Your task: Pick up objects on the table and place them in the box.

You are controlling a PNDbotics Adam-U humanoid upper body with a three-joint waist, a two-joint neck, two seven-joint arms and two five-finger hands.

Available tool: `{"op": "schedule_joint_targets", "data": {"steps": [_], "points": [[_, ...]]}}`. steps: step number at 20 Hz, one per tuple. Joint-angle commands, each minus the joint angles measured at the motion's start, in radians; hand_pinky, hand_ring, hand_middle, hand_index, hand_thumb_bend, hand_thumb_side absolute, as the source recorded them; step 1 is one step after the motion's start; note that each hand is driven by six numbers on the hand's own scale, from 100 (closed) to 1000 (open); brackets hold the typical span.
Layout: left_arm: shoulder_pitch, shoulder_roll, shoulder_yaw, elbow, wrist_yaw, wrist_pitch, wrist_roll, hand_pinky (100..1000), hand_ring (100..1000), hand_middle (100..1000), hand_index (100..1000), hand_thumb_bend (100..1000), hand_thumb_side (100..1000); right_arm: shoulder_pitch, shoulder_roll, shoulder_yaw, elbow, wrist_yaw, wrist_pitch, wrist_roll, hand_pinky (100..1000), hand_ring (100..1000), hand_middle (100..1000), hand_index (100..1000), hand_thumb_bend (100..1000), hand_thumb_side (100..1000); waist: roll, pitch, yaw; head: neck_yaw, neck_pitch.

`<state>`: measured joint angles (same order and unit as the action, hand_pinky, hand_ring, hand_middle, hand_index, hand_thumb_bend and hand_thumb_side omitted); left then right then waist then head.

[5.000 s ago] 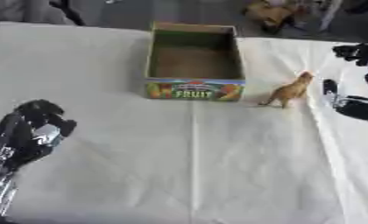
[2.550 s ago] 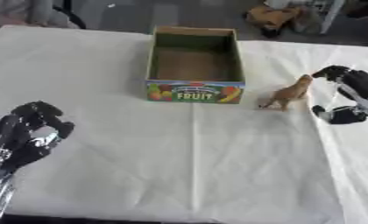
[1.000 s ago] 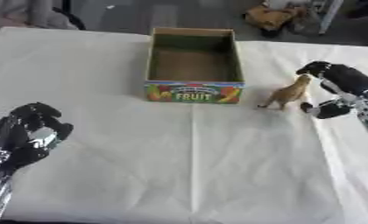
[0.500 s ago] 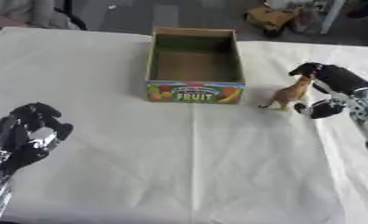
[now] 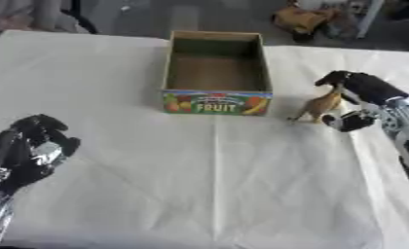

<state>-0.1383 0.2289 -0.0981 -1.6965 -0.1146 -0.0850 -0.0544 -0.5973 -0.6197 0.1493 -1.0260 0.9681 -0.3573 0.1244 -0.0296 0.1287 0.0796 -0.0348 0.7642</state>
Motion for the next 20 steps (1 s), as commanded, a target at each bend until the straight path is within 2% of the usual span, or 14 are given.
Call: {"op": "schedule_joint_targets", "data": {"steps": [1, 20], "points": [[-0.009, 0.011, -0.002, -0.011, 0.001, -0.001, -0.002, 554, 503, 540, 584, 624, 372, -0.023, -0.020, -0.006, 0.005, 0.010, -0.002, -0.002, 782, 814, 824, 886, 353, 100, 0.002, -0.014, 0.000, -0.003, 0.006], [-0.009, 0.008, -0.001, -0.011, 0.002, -0.001, -0.001, 554, 503, 539, 584, 626, 372, -0.048, -0.011, -0.022, 0.067, 0.050, 0.007, -0.012, 782, 813, 821, 884, 353, 100, 0.000, -0.013, 0.002, -0.005, 0.006]]}}
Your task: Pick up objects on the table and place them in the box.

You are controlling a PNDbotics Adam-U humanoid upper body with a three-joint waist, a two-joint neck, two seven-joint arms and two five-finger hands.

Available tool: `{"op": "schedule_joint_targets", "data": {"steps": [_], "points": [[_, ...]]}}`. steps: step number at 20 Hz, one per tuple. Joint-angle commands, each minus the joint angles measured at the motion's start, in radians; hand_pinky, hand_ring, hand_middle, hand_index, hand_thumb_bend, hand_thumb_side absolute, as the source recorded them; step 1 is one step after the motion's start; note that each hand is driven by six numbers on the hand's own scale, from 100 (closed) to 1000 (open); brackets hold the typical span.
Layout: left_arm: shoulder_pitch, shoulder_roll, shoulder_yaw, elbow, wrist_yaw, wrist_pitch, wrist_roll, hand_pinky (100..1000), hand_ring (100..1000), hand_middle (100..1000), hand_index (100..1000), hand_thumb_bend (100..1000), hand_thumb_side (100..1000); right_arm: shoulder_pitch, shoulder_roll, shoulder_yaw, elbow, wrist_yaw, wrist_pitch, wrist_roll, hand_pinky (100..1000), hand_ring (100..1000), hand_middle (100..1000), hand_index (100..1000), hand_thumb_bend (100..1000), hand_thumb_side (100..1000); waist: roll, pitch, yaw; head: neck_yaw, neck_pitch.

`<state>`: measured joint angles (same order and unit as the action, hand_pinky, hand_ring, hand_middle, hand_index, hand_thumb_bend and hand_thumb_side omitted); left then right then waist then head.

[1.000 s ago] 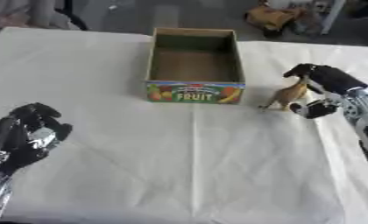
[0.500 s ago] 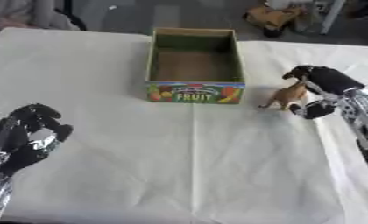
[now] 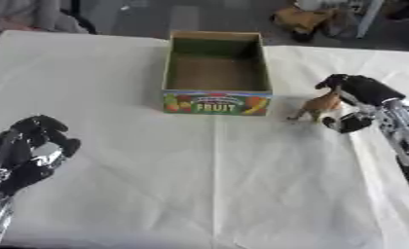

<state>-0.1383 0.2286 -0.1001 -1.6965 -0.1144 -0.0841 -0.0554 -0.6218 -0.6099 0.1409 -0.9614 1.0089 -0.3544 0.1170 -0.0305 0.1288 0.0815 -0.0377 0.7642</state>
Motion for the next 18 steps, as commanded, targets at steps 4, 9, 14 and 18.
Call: {"op": "schedule_joint_targets", "data": {"steps": [4, 9, 14, 18], "points": [[-0.008, 0.008, 0.000, -0.011, 0.002, -0.002, 0.000, 554, 502, 539, 584, 627, 372, -0.036, -0.013, -0.018, 0.021, 0.023, 0.008, -0.008, 781, 811, 819, 883, 349, 100, 0.003, -0.014, -0.001, -0.003, 0.006], [-0.007, 0.007, 0.000, -0.011, 0.003, -0.002, -0.001, 554, 502, 539, 584, 627, 371, -0.055, -0.003, -0.023, 0.047, 0.041, 0.012, -0.012, 780, 810, 814, 881, 350, 100, 0.006, -0.016, 0.000, -0.004, 0.006], [-0.007, 0.006, -0.001, -0.011, 0.004, -0.002, -0.001, 554, 502, 539, 584, 627, 371, -0.070, 0.004, -0.029, 0.070, 0.060, 0.014, -0.018, 779, 809, 813, 881, 352, 100, 0.010, -0.018, 0.001, -0.006, 0.006], [-0.006, 0.005, -0.001, -0.011, 0.004, -0.002, -0.002, 554, 502, 539, 584, 627, 371, -0.081, 0.010, -0.033, 0.085, 0.071, 0.015, -0.021, 777, 806, 802, 877, 341, 100, 0.012, -0.019, 0.003, -0.007, 0.006]]}}
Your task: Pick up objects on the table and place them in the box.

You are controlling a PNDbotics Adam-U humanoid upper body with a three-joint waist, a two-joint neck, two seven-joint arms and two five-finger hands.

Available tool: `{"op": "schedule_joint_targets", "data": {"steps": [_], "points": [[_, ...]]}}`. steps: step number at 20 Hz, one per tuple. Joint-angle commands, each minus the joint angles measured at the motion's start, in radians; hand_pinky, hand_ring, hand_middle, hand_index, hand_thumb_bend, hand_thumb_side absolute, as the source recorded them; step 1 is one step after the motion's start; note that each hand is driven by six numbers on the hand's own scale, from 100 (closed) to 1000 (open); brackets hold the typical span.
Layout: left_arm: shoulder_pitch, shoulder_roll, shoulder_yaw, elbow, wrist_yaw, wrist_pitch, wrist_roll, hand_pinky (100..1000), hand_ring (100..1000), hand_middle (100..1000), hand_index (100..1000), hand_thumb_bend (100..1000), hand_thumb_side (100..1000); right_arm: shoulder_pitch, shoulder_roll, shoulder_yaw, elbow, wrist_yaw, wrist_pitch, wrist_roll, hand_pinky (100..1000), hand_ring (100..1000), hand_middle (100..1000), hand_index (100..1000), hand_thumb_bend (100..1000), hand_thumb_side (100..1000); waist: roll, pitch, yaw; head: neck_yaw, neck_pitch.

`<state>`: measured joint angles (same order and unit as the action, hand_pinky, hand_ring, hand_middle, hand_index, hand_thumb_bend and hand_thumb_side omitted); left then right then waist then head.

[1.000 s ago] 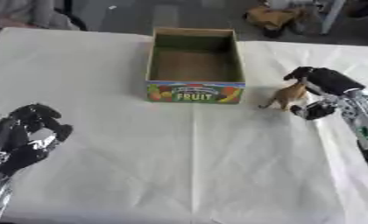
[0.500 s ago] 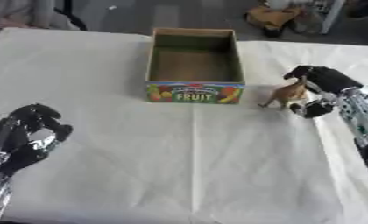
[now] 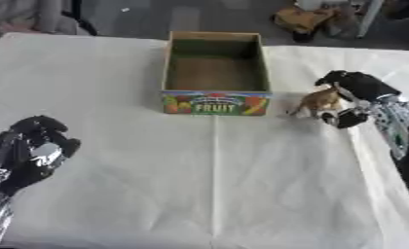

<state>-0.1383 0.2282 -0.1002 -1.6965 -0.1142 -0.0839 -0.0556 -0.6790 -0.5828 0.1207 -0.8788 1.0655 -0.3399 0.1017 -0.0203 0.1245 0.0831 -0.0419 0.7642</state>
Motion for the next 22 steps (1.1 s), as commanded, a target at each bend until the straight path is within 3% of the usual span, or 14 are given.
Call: {"op": "schedule_joint_targets", "data": {"steps": [1, 9, 17, 22], "points": [[-0.006, 0.005, -0.001, -0.011, 0.004, -0.002, -0.002, 554, 502, 538, 584, 627, 371, -0.027, -0.015, -0.013, 0.005, 0.016, 0.001, -0.007, 775, 803, 796, 874, 338, 100, 0.002, -0.015, 0.001, -0.003, 0.006], [-0.006, 0.004, -0.001, -0.011, 0.004, -0.002, -0.002, 553, 501, 538, 583, 628, 370, -0.038, -0.001, -0.015, 0.022, 0.045, 0.001, -0.015, 768, 788, 736, 836, 314, 100, 0.004, -0.015, 0.003, -0.005, 0.006], [-0.007, 0.004, -0.001, -0.011, 0.004, -0.002, -0.002, 553, 501, 538, 583, 629, 370, -0.035, 0.006, -0.015, 0.021, 0.071, 0.003, -0.070, 687, 613, 369, 454, 260, 100, 0.004, -0.016, 0.003, -0.004, 0.006], [-0.007, 0.004, -0.001, -0.010, 0.004, -0.002, -0.002, 553, 501, 538, 583, 629, 369, -0.033, 0.009, -0.018, 0.019, 0.077, 0.005, -0.117, 657, 565, 302, 389, 203, 100, 0.003, -0.016, 0.003, -0.003, 0.006]]}}
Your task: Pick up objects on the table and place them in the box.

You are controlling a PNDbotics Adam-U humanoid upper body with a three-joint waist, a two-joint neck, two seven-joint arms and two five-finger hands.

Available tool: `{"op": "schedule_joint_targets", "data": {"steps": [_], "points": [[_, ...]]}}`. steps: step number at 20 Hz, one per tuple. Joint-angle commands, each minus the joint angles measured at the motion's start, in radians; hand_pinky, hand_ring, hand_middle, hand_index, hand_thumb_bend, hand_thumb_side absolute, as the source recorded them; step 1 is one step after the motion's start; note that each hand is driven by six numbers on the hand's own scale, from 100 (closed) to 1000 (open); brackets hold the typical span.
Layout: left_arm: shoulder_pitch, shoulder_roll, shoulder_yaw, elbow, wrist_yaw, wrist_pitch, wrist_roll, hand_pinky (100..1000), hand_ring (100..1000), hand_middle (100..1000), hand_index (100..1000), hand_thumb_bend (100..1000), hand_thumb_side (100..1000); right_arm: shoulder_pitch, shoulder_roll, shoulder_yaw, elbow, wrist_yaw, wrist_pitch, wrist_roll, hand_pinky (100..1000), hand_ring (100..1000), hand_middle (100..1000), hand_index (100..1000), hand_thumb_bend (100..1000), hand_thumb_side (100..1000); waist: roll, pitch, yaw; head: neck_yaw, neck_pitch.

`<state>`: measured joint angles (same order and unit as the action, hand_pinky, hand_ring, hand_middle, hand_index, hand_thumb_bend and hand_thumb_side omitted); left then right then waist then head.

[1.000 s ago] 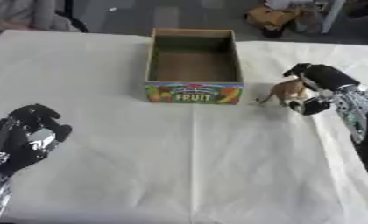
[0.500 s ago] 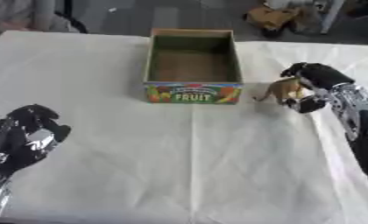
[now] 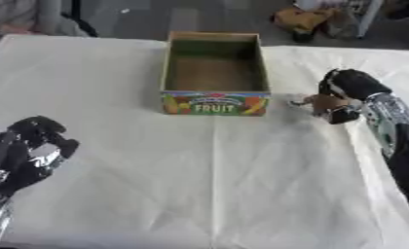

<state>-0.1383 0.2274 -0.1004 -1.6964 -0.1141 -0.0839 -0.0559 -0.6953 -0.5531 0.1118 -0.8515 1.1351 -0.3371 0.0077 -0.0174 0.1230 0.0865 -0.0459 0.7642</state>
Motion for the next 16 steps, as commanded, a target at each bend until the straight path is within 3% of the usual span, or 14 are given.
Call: {"op": "schedule_joint_targets", "data": {"steps": [1, 5, 16], "points": [[-0.008, 0.005, -0.001, -0.010, 0.004, -0.002, -0.002, 553, 501, 537, 583, 630, 369, -0.016, -0.021, -0.009, -0.008, 0.008, 0.002, -0.030, 654, 561, 300, 385, 195, 100, 0.000, -0.015, 0.000, 0.001, 0.006], [-0.008, 0.004, -0.001, -0.010, 0.004, -0.002, -0.001, 553, 501, 537, 583, 631, 368, -0.017, -0.021, -0.011, -0.010, 0.008, 0.005, -0.055, 648, 557, 305, 383, 100, 100, 0.000, -0.016, 0.001, 0.001, 0.006], [-0.009, 0.005, -0.003, -0.010, 0.004, -0.002, -0.002, 552, 501, 537, 583, 633, 368, -0.062, -0.031, 0.008, -0.079, 0.025, 0.003, -0.065, 658, 566, 312, 384, 100, 100, -0.005, -0.018, 0.003, 0.001, 0.006]]}}
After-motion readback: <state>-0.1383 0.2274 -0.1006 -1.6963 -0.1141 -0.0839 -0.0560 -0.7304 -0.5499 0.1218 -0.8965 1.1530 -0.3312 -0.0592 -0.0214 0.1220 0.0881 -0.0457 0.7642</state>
